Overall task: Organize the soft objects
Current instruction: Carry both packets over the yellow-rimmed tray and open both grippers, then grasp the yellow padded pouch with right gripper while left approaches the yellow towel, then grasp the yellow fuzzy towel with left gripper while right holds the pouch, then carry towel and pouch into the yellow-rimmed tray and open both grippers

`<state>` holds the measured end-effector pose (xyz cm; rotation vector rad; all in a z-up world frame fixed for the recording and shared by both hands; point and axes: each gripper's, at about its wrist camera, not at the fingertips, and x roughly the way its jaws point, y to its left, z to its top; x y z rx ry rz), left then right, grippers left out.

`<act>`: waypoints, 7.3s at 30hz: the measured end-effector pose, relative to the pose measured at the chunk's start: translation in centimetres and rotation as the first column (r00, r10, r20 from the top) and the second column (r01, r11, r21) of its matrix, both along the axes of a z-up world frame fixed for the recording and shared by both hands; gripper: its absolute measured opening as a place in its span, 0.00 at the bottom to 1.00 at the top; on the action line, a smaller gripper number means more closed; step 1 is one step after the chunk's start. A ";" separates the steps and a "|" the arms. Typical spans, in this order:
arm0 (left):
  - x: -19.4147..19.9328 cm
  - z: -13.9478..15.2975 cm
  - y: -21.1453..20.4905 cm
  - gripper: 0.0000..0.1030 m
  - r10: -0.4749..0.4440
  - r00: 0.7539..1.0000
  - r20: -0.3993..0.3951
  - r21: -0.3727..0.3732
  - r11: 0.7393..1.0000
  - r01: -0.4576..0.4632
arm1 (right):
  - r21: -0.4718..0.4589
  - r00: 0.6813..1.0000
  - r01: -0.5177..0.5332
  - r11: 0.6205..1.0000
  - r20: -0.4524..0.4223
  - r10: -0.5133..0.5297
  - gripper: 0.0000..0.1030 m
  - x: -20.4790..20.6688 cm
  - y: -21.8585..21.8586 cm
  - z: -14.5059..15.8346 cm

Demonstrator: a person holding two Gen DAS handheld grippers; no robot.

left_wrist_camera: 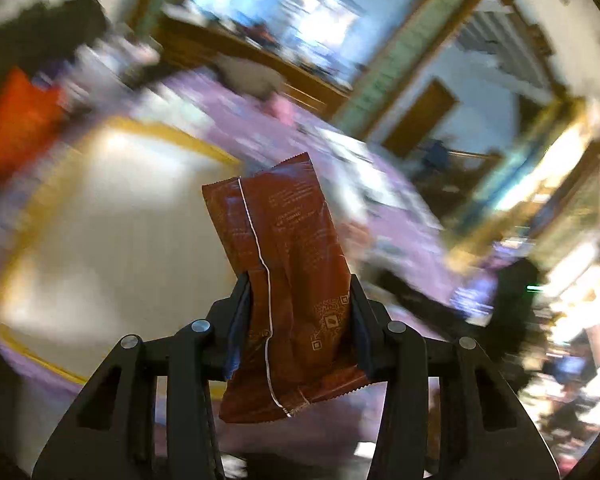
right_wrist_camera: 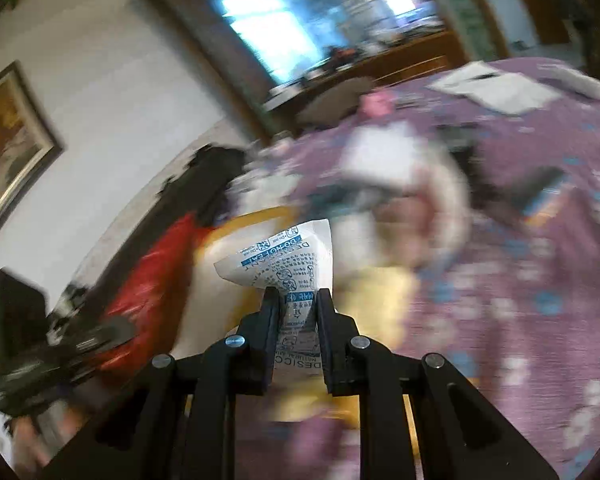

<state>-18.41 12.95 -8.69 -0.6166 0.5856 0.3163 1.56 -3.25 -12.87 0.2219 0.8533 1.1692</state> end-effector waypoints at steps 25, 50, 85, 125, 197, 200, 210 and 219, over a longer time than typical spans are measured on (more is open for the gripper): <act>-1.8 -6.6 8.3 0.60 0.163 0.967 -0.198 -0.008 0.986 -0.168 | -0.157 0.976 -0.204 0.966 0.049 0.214 0.59 -7.6 12.4 -2.4; 3.5 -4.0 -3.6 0.63 0.005 0.975 -0.222 0.120 0.992 0.022 | -0.090 0.996 -0.048 0.995 0.074 0.055 0.82 -3.1 -3.5 -2.8; 5.0 -7.0 -6.3 0.50 -0.152 0.936 -0.317 0.116 0.973 0.197 | -0.185 0.995 0.094 0.978 -0.025 -0.101 0.79 0.1 -6.0 -5.9; 7.8 -8.1 -4.9 0.50 -0.207 0.930 -0.304 -0.061 0.978 0.198 | -0.205 0.982 0.186 0.961 0.020 -0.185 0.50 -0.5 -3.4 -6.4; 3.5 -6.3 -4.7 0.30 -0.286 0.953 -0.103 -0.099 0.956 0.277 | -0.217 0.964 0.264 0.940 0.084 -0.252 0.47 -1.5 -4.4 -3.1; 3.1 -5.7 -4.6 0.30 -0.259 0.963 -0.074 -0.101 0.963 0.251 | -0.203 0.964 0.263 0.943 0.082 -0.251 0.47 -1.8 -4.8 -2.9; 2.0 -1.9 -2.9 0.30 -0.181 0.983 -0.003 -0.123 0.976 0.179 | -0.161 0.981 0.193 0.968 0.049 -0.188 0.47 -1.5 -4.5 -1.8; -1.8 -1.2 3.4 0.30 0.046 0.998 -0.045 -0.066 0.997 -0.048 | -0.084 1.000 -0.015 0.996 0.018 0.017 0.47 -3.6 2.1 0.0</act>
